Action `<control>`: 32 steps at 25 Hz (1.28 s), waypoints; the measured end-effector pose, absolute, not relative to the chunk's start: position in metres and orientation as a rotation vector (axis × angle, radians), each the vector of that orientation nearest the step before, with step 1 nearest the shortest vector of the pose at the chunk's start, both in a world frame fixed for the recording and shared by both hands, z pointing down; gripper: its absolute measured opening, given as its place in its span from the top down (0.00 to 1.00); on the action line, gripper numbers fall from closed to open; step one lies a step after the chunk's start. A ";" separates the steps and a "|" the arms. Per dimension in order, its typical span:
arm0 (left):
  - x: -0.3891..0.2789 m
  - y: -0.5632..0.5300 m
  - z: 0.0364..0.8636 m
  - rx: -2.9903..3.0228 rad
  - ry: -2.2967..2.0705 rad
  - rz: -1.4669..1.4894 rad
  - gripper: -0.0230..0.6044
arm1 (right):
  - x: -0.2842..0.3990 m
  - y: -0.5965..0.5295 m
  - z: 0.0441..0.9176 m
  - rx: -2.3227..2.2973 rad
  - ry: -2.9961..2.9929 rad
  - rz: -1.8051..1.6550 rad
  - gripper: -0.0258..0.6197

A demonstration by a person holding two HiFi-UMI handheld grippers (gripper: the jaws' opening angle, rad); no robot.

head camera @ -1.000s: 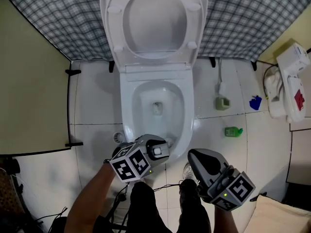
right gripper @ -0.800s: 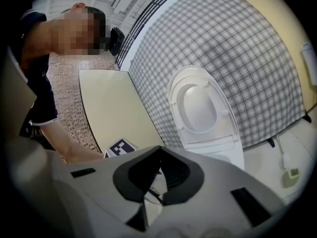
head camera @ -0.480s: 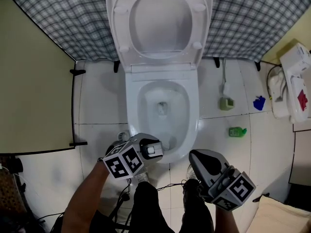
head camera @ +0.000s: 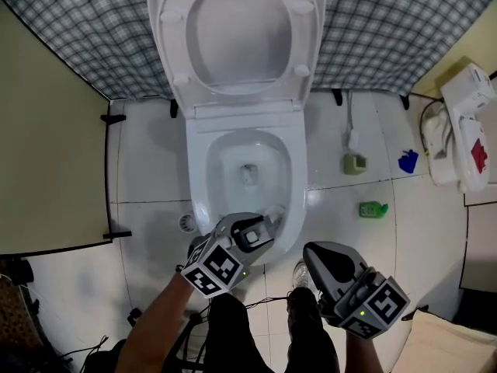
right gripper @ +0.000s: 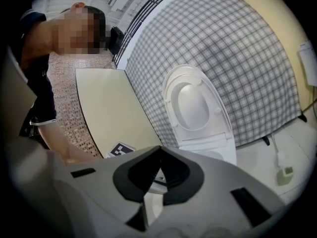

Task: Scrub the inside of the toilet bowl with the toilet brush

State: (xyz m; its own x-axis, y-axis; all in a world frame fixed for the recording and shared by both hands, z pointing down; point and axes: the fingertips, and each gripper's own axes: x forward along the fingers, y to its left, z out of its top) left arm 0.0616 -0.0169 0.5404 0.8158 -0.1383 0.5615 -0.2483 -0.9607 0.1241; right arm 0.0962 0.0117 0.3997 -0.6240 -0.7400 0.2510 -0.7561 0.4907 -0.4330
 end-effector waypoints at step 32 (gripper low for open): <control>0.036 -0.173 0.549 2.659 -1.392 0.839 0.62 | 0.140 -0.004 0.416 1.368 -2.622 0.813 0.96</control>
State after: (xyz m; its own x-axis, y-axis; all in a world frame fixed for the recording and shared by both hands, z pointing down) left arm 0.0357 -0.1729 0.5490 0.4564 -0.7552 0.4704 -0.7687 -0.6009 -0.2189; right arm 0.1396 -0.0044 0.4157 -0.5999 -0.7417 0.3000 -0.7813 0.4622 -0.4195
